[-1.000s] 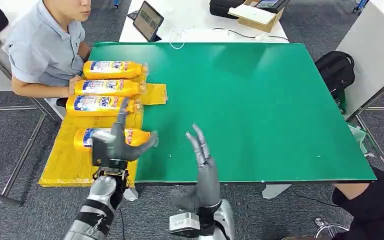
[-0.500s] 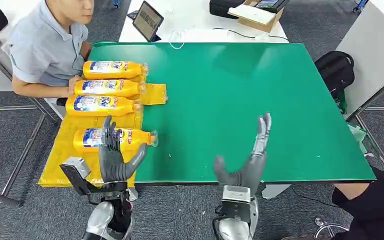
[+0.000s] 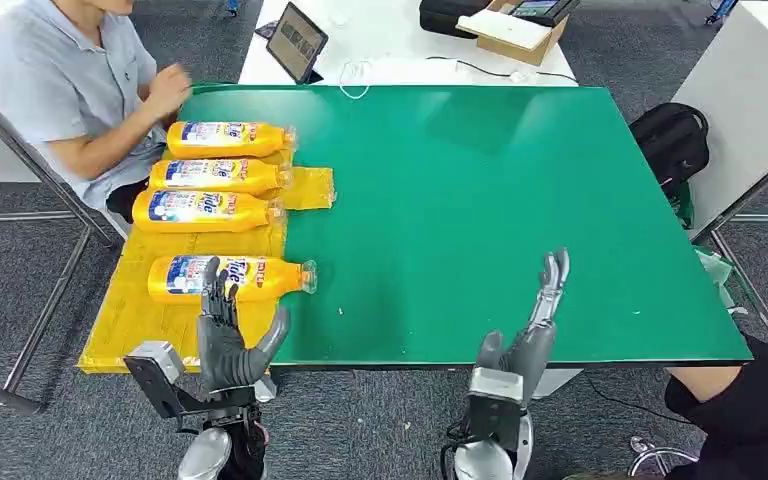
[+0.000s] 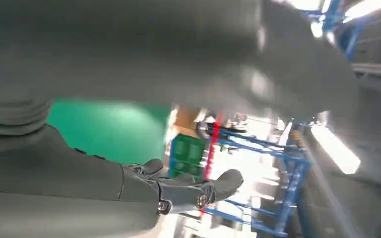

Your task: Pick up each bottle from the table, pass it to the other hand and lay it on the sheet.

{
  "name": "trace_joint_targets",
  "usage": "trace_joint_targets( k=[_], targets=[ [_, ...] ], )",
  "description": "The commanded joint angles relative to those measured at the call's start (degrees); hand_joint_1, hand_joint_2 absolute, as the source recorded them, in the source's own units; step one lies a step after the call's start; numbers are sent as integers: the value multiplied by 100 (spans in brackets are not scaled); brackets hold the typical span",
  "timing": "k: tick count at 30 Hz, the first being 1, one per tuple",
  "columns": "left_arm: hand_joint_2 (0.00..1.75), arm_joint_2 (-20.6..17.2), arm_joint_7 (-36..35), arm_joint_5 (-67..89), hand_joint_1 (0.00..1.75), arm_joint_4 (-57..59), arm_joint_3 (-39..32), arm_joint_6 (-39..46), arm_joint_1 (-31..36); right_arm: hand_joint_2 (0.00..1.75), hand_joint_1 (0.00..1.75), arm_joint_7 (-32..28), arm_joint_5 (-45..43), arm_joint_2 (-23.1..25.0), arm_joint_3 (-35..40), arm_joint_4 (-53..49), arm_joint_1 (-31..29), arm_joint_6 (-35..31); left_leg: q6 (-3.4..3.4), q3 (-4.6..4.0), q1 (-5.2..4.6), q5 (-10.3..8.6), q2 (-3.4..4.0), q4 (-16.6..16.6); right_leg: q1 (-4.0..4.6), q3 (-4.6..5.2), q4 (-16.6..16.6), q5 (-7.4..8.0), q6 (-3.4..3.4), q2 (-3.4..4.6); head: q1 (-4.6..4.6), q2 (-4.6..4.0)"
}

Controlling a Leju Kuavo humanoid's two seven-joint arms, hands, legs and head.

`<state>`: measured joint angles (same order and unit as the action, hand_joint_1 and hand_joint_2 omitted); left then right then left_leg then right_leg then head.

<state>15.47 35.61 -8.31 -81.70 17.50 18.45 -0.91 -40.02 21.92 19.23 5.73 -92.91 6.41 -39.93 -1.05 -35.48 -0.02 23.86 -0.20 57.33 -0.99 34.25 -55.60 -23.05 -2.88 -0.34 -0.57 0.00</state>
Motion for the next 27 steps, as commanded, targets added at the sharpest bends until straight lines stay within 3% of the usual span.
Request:
trace_joint_targets(
  k=[1, 15, 17, 20, 23, 24, 25, 26, 27],
  targets=[
    [175, -116, 439, 389, 0, 181, 384, 124, 361, 175, 0, 2, 202, 77, 103, 454, -303, -7, 7, 17, 5, 8, 4, 0, 5, -16, 0, -7, 11, 4, 0, 0],
    [175, -175, 439, 127, 0, 174, 394, -542, 331, 175, 0, 2, 248, 77, -50, 489, -308, -7, 8, 32, 6, 12, 8, -4, 7, -31, 5, -8, 14, 8, 0, 0],
    [175, -75, 439, 22, 0, 400, 342, -590, 398, 175, 0, 2, 376, 77, -364, 452, -333, -7, 5, 18, 1, 5, 2, -6, 2, -17, 4, -4, 8, 2, 0, 0],
    [175, -104, 439, 222, 0, 665, 230, -8, 491, 175, 0, 2, 449, 77, -1343, 1272, -761, -7, 3, 18, 2, 0, -4, -8, 3, -20, 10, -1, 6, -4, 0, 0],
    [175, -256, 439, 664, 0, 334, 13, 132, 157, 175, 0, 2, 243, 77, -1406, 1632, -780, -7, 7, 48, 7, 7, 1, -16, 8, -51, 21, -4, 13, 1, 0, 0],
    [175, -293, 439, 836, 0, 320, 62, 35, 64, 175, 0, 2, 824, 77, -1833, 450, -608, -7, 7, 45, 6, 8, 17, -16, 7, -42, 20, -1, 12, 18, 0, 0],
    [175, -238, 439, 828, 0, 421, 42, -27, 82, 175, 0, 2, 1182, 77, -1909, 214, -551, -7, 4, 24, -2, 5, -1, -9, -1, -25, 7, -6, 8, -1, 0, 0],
    [175, -12, 439, 1036, 0, 327, 253, 179, -100, 175, 0, 2, 670, -141, -1807, 210, -356, -7, 7, 35, 3, 14, -3, -4, 4, -42, 6, -14, 13, -2, 2, 0],
    [175, -151, 439, 940, 0, 426, 112, 74, 58, 175, 0, 192, 605, -142, -1693, -55, -120, -7, 5, 24, -1, 8, -7, -4, 0, -26, 2, -10, 9, -7, -2, 0]
  ],
)
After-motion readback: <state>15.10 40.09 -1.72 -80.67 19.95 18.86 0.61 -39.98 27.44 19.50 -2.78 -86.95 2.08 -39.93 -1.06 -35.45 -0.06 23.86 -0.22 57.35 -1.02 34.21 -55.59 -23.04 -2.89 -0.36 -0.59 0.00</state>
